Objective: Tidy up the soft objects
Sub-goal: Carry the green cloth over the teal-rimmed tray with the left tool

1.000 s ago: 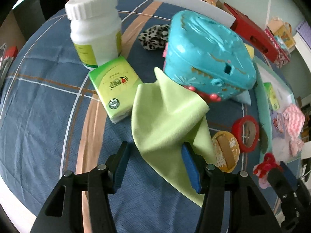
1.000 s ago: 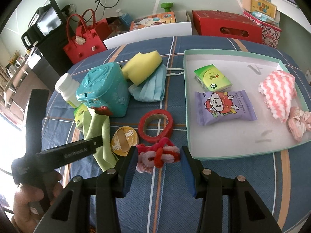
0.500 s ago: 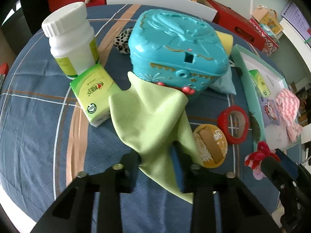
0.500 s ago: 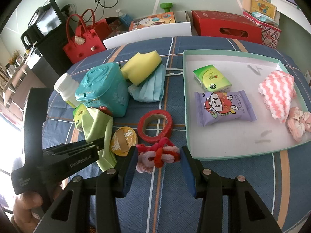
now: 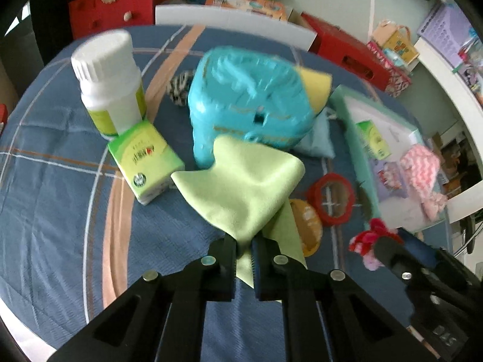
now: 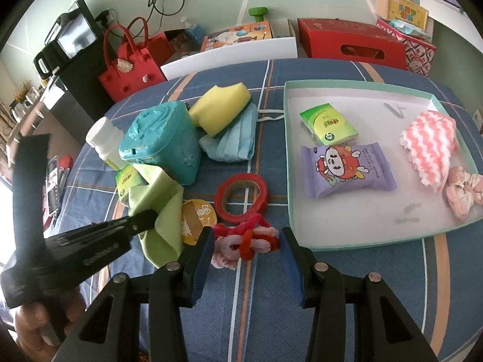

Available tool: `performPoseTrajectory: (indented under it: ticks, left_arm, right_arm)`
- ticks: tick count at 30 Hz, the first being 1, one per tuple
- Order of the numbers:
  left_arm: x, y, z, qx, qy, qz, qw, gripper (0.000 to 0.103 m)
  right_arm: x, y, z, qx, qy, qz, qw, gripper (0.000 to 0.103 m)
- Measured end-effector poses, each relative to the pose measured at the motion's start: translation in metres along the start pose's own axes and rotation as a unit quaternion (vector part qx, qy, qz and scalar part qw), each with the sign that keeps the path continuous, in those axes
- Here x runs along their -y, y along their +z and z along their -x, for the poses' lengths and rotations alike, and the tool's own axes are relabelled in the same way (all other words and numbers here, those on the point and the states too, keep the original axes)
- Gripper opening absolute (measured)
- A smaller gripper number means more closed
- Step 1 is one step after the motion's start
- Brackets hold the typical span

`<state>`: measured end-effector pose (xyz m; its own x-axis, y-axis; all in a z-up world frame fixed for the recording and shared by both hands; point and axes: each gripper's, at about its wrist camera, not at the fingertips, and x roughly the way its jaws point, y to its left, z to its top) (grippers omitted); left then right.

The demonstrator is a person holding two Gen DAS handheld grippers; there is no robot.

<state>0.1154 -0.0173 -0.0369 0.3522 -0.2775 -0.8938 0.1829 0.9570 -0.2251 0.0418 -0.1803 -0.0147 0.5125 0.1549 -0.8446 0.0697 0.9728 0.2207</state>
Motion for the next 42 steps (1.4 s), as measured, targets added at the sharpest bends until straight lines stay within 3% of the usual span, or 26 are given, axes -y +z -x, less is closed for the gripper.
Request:
performPoseTrajectory:
  ticks: [8, 22, 31, 42]
  left_arm:
    - [0.012, 0.009, 0.049, 0.06, -0.009, -0.029, 0.9977, 0.008]
    - [0.083, 0.062, 0.096, 0.108, -0.03, -0.114, 0.9871, 0.008]
    - [0.126, 0.093, 0.084, 0.103, -0.06, -0.135, 0.9837, 0.008]
    - [0.156, 0.113, 0.038, 0.089, -0.089, -0.15, 0.9806, 0.008]
  right_arm:
    - [0.0, 0.006, 0.015, 0.025, 0.002, 0.0, 1.0, 0.048]
    - [0.041, 0.065, 0.078, 0.104, -0.066, -0.048, 0.991, 0.047]
    - [0.085, 0.093, 0.094, 0.119, -0.094, -0.098, 0.984, 0.047]
    - [0.143, 0.092, 0.056, 0.084, -0.123, -0.169, 0.974, 0.047]
